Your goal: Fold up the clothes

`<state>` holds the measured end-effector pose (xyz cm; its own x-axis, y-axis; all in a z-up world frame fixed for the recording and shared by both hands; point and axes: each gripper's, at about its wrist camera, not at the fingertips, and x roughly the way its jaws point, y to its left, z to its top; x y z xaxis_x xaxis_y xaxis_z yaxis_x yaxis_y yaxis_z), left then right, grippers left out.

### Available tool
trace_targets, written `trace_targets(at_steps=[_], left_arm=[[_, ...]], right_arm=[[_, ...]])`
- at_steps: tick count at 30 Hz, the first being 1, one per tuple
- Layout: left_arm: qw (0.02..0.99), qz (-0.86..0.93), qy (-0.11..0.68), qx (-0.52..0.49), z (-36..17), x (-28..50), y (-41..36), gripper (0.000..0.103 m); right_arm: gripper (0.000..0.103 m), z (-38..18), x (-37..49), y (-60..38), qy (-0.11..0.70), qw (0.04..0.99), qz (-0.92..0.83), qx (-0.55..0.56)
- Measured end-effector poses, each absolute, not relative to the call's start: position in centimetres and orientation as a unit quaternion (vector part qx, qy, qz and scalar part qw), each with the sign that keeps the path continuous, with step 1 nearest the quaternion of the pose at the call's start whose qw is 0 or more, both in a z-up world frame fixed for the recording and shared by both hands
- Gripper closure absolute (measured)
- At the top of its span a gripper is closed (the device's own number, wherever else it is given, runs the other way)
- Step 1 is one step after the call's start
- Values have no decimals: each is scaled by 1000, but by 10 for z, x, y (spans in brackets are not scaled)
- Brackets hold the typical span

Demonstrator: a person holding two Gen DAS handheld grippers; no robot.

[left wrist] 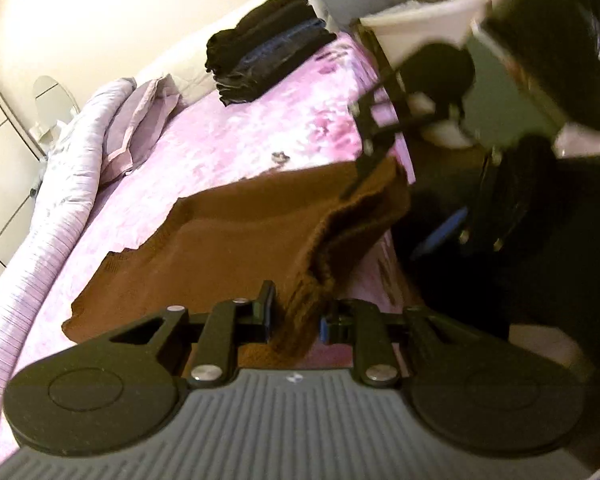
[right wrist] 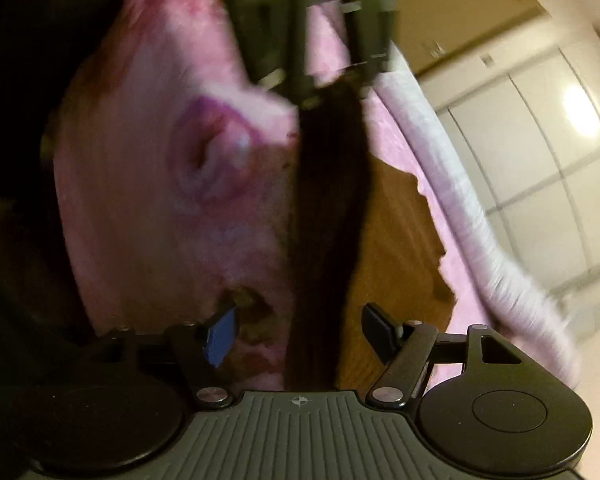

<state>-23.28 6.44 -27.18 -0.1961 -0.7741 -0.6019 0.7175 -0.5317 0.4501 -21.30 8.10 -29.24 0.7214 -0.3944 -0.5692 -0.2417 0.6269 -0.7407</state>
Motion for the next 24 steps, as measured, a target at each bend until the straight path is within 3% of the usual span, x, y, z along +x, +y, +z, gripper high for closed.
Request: trace_targets(at_steps=[2, 4, 6, 8, 10, 18, 21, 24], left_arm=[[481, -774, -33, 410, -270, -231, 65, 85], [479, -775, -34, 411, -271, -231, 64, 83], [480, -775, -34, 410, -274, -231, 67, 80], [486, -761, -51, 426, -284, -236, 72, 59], [489, -732, -97, 464, -300, -244, 77, 51], [515, -638, -197, 537, -329, -232, 53, 52], [512, -628, -210, 548, -332, -224, 36, 56], [497, -633, -200, 558, -336, -217, 18, 74]], right_arm=[[43, -301, -216, 74, 368, 808, -55, -457], [68, -307, -219, 64, 371, 796, -71, -473], [82, -307, -224, 50, 379, 794, -89, -467], [90, -302, -229, 40, 376, 803, -96, -452], [91, -295, -229, 35, 371, 812, -98, -440], [92, -263, -223, 25, 357, 826, -112, -423], [92, -253, -220, 21, 355, 823, -117, -428], [93, -250, -217, 22, 355, 821, -119, -430]])
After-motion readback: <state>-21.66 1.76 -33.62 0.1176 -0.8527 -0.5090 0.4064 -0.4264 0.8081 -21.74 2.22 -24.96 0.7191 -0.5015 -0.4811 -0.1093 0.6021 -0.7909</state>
